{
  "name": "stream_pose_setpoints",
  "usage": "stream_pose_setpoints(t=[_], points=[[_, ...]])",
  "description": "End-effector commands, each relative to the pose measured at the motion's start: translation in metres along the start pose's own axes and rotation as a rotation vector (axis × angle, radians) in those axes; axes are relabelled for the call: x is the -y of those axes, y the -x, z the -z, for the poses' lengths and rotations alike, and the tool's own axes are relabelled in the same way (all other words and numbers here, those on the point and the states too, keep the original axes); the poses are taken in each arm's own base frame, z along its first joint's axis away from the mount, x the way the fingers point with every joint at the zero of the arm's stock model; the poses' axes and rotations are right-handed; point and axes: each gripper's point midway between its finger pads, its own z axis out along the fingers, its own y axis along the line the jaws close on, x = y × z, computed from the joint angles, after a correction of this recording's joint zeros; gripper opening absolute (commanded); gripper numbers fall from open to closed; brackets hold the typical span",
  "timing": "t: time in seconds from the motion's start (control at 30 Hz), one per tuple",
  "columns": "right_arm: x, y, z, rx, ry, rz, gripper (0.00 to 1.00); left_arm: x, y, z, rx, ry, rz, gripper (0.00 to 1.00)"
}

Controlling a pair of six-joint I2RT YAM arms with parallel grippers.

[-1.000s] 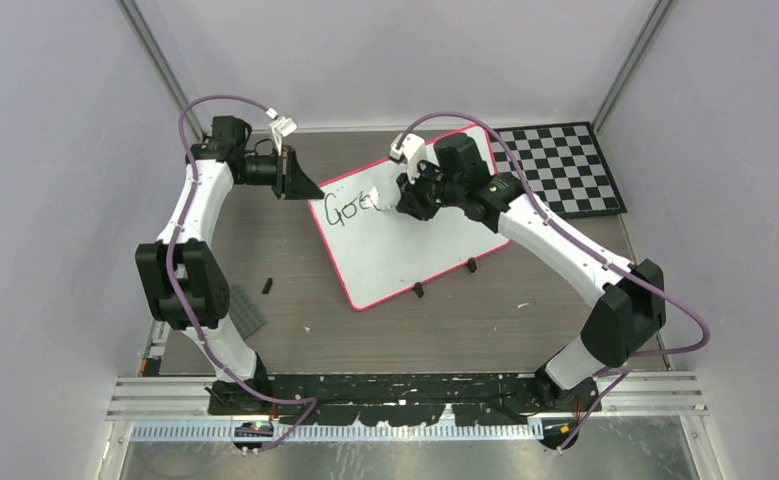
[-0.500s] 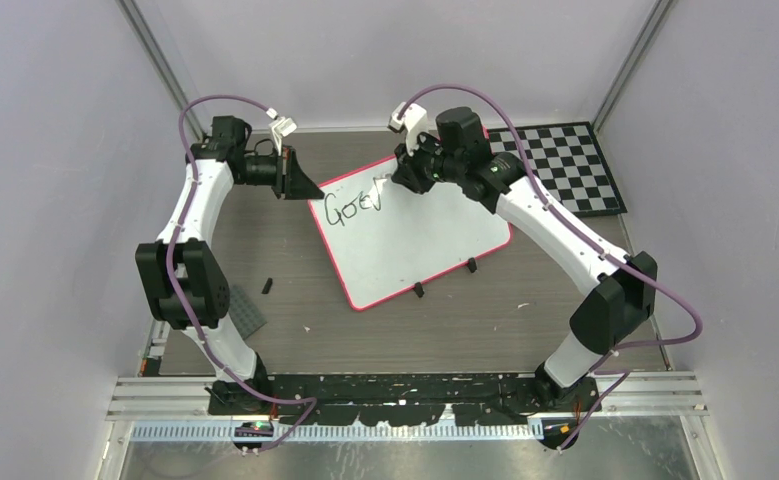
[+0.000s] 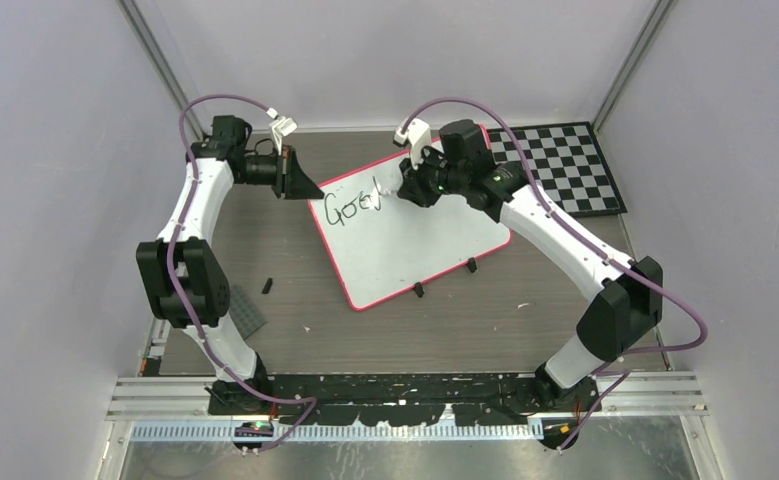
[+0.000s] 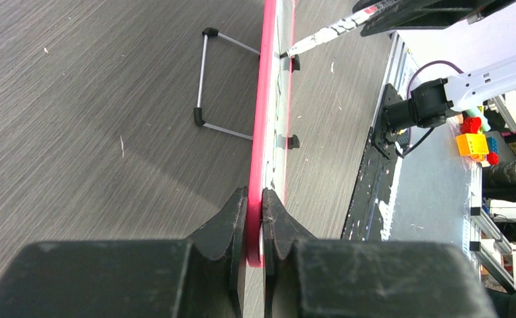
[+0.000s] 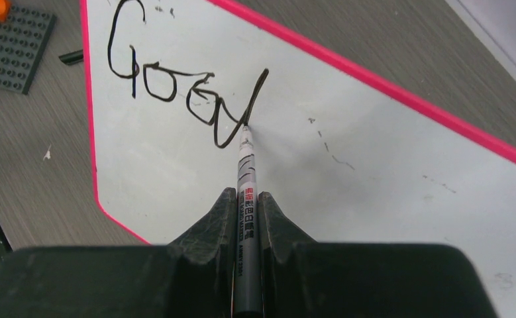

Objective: Write a sentence on the whiteboard

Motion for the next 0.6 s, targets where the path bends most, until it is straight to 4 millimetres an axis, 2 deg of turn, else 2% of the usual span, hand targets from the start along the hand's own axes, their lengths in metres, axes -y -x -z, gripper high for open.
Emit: stream_pose_setpoints(t=[0.0,0.13,0.3,0.37,0.47,0.57], points=[[-0.003,-0.008,0.014,-0.016,-0.004,0.017,0.0,0.001,-0.005,-0.002,-0.037,0.01,-0.026,0.0],[-0.002,-0.015,0.015,-0.037,-0.007,0.027,0.0,0.002,-0.006,-0.001,-0.041,0.01,-0.029,0.0],[-0.004,-0.004,0.023,-0.024,0.004,0.05,0.0,0.003,-0.004,0.0,-0.043,0.009,-0.034,0.01],[-0.008,0.005,0.029,-0.005,0.019,0.056,0.0,0.005,-0.002,0.001,-0.042,0.012,-0.039,0.1],[-0.016,0.017,0.04,0.036,0.047,0.068,0.0,0.008,0.004,0.004,-0.039,0.017,-0.04,0.28],[-0.021,0.026,0.048,0.073,0.061,0.065,0.0,0.014,0.011,0.007,-0.029,0.02,-0.044,0.39]])
